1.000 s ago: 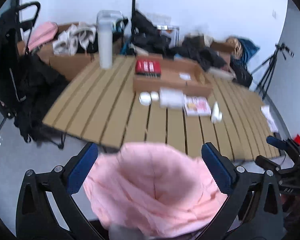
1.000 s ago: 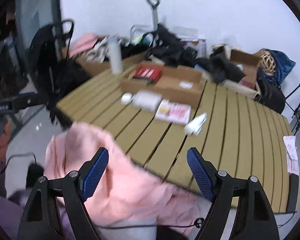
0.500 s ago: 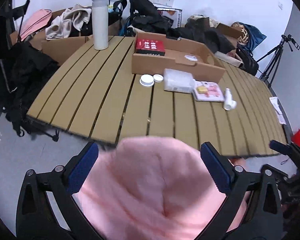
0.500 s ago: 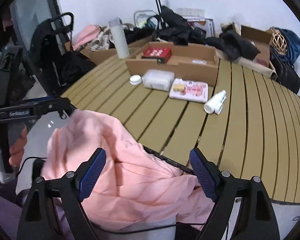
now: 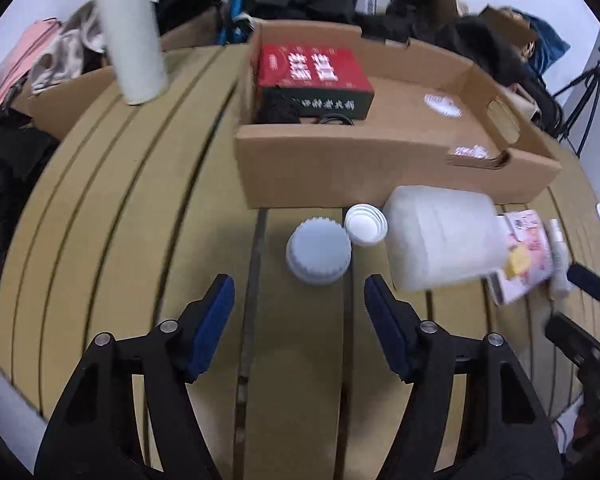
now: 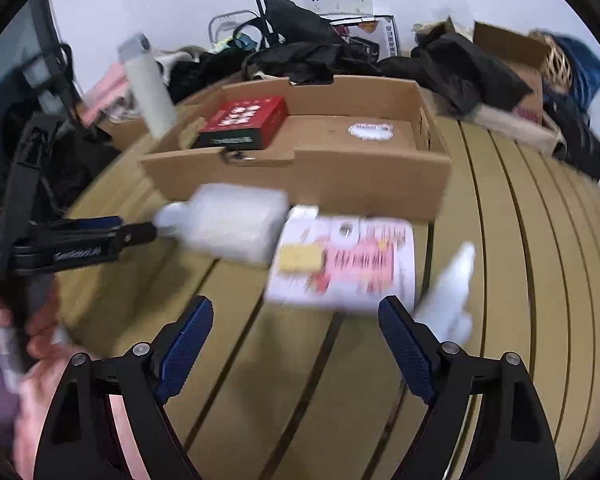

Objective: Organize objects
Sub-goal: 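Grasp the large white round lid with the left gripper while the right gripper grasps the yellow bar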

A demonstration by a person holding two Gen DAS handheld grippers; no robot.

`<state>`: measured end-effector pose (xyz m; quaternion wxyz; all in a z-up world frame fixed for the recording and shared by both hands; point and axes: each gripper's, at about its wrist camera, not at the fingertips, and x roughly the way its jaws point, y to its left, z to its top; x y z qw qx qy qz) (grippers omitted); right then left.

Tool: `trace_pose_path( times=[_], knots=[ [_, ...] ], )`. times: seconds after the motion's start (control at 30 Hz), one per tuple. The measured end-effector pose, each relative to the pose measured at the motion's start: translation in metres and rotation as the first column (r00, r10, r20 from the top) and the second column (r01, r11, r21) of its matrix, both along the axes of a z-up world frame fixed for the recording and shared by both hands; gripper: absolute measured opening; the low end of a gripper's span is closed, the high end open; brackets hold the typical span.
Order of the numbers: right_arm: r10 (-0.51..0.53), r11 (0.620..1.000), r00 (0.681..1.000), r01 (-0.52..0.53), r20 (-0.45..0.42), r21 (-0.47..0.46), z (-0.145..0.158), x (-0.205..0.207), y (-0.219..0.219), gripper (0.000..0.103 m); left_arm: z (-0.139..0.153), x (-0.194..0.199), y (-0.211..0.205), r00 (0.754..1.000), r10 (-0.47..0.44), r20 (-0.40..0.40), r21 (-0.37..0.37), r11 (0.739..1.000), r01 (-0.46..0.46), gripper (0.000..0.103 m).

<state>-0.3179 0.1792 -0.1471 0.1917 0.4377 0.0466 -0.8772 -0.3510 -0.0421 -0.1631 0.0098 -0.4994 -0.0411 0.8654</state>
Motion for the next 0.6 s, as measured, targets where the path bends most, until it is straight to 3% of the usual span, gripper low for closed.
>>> trace_pose_path(
  times=[0.1, 0.2, 0.23, 0.27, 0.3, 0.47, 0.6],
  knots=[
    [-0.012, 0.998, 1.0, 0.012, 0.0, 0.064, -0.016, -0.02, -0.012, 0.061, -0.011, -0.015, 0.0, 1.0, -0.009, 0.017, 0.022, 1.0, 0.009, 0.054],
    [-0.024, 0.993, 0.999, 0.028, -0.037, 0.112, -0.023, -0.025, -0.02, 0.05, -0.012, -0.018, 0.001, 1.0, -0.007, -0.002, -0.008, 1.0, 0.007, 0.046],
    [-0.024, 0.993, 0.999, 0.029, -0.048, 0.116, -0.023, -0.025, -0.021, 0.047, -0.012, -0.018, 0.002, 1.0, -0.008, -0.007, -0.031, 0.999, 0.008, 0.037],
    [-0.025, 0.993, 0.998, 0.032, -0.053, 0.116, -0.022, -0.025, -0.021, 0.037, -0.012, -0.018, 0.001, 1.0, -0.016, -0.008, -0.043, 0.999, 0.015, 0.037],
    [-0.03, 0.992, 0.998, 0.037, -0.061, 0.119, -0.022, -0.025, -0.022, 0.034, -0.012, -0.02, 0.0, 1.0, -0.019, -0.008, -0.036, 0.999, 0.019, 0.037],
    [-0.025, 0.992, 0.997, 0.033, -0.069, 0.122, -0.022, -0.024, -0.021, 0.034, -0.012, -0.013, -0.003, 1.0, -0.006, -0.004, -0.025, 1.0, 0.006, 0.036],
    [-0.024, 0.993, 0.998, 0.031, -0.064, 0.115, -0.007, -0.003, -0.01, 0.034, 0.012, 0.023, -0.013, 0.999, 0.038, -0.026, 0.005, 0.999, -0.038, 0.036]
  ],
)
